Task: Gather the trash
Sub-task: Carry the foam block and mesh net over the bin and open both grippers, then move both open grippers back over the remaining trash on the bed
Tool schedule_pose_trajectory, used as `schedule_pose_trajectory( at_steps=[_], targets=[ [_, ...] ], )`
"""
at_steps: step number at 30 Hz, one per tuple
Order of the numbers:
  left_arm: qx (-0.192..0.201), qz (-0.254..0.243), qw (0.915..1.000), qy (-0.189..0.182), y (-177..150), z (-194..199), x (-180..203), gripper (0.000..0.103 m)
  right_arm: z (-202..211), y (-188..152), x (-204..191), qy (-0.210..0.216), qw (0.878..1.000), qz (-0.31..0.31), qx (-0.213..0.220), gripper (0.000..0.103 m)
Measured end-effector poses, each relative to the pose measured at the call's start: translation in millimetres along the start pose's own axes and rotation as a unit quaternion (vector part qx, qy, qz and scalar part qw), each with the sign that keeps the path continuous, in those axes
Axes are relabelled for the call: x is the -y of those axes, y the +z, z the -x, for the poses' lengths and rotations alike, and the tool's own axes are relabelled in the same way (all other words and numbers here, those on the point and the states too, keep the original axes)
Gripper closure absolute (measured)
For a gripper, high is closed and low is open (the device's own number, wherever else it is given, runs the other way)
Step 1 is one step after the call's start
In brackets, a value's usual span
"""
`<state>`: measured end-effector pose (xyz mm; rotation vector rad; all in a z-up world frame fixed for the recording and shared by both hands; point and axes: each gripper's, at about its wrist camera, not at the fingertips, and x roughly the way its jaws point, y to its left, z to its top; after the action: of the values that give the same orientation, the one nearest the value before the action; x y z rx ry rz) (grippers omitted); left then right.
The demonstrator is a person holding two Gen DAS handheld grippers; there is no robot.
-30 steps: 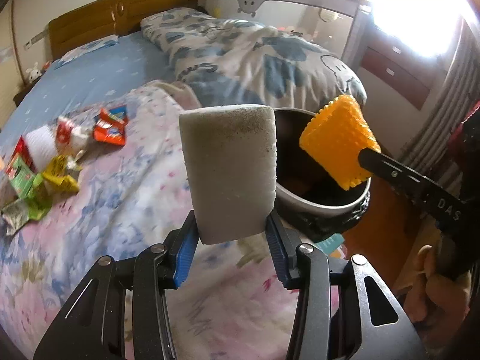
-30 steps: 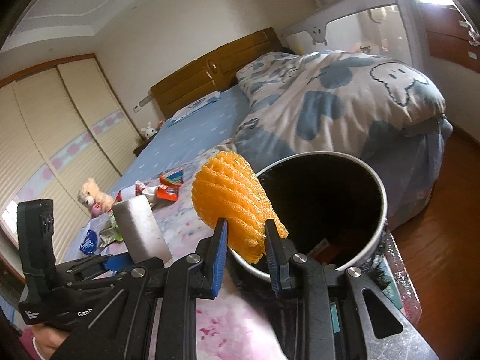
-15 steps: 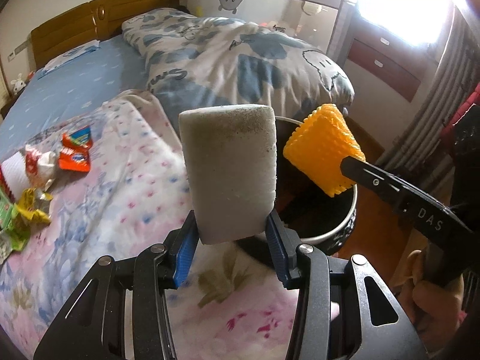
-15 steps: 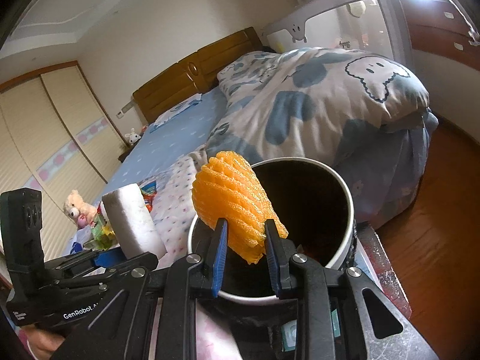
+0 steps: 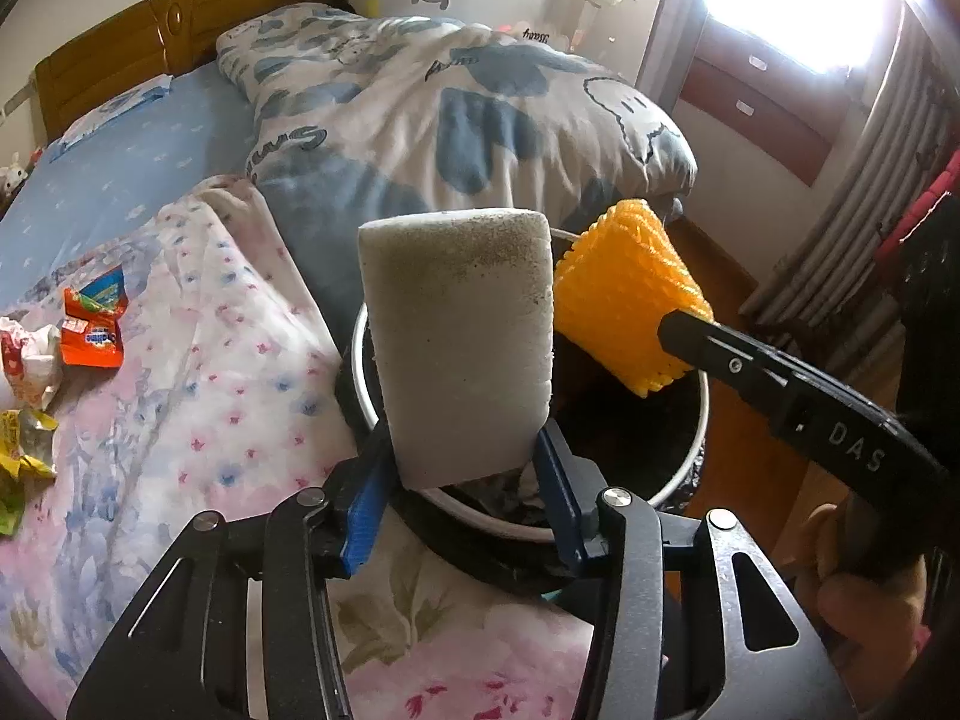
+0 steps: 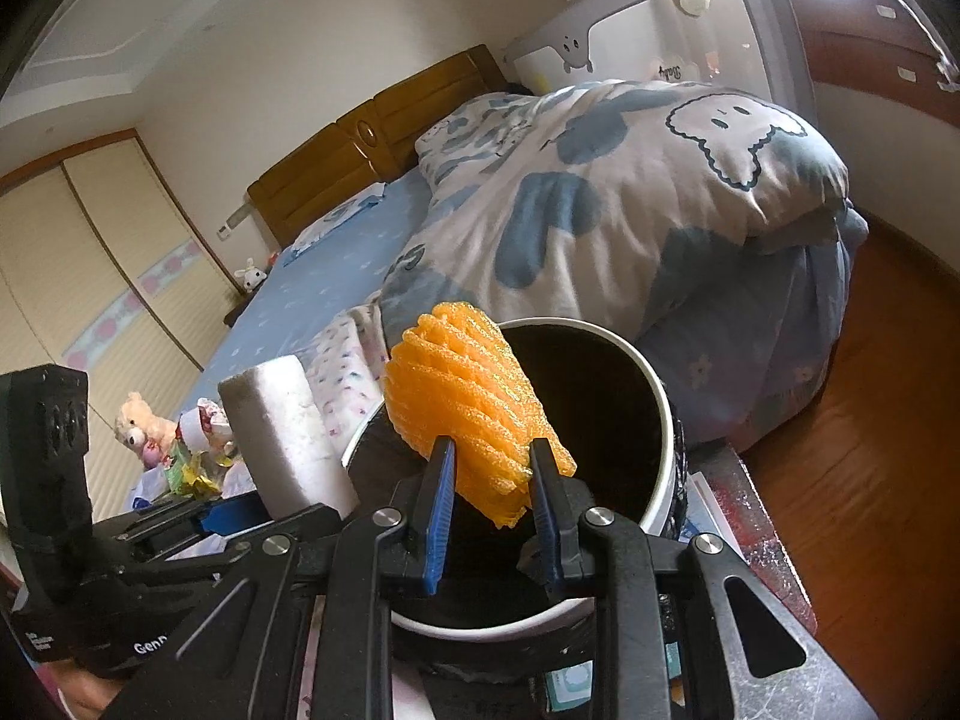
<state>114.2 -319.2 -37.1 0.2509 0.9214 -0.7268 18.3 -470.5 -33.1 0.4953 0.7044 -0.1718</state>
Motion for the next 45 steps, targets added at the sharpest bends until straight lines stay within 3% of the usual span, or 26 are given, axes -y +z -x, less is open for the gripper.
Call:
schedule_pose_trajectory(
  at_steps=[5,7,10,12,17,25,31,45],
  targets=[
    [-0.001,0.005,1.0,-0.004,-1,-3,-2,0.048,-4,3,4,-0.002,1.0,0.0,-0.006,0.07],
    [-0.001,0.006,1.0,-0.001,-2,-3,-3,0.04,-5,5,5,-0.002,1.0,-0.002,-0.005,0.052],
    [0.004,0.012,0.9999,-0.005,-5,0,-7,0.034,-4,6,6,0.001,1.0,-0.008,0.0,0.039],
    [0.007,0.015,0.9999,-0.004,-8,2,-9,0.034,-2,7,5,0.0,1.0,-0.009,0.005,0.036],
    [0.016,0.029,0.9994,0.007,-19,11,-23,0.032,1,6,0,0.003,1.0,-0.012,0.01,0.033],
    [0.017,0.08,0.9964,0.023,-50,27,-63,0.031,1,-2,-29,0.022,1.0,0.004,0.011,0.02],
    [0.018,0.113,0.9924,0.047,-76,42,-95,0.031,-9,-17,-59,0.048,0.999,0.018,-0.006,0.019],
    [0.024,0.202,0.9741,0.1,-136,82,-177,0.031,-40,-49,-136,0.103,0.991,0.069,-0.052,0.017]
  ],
)
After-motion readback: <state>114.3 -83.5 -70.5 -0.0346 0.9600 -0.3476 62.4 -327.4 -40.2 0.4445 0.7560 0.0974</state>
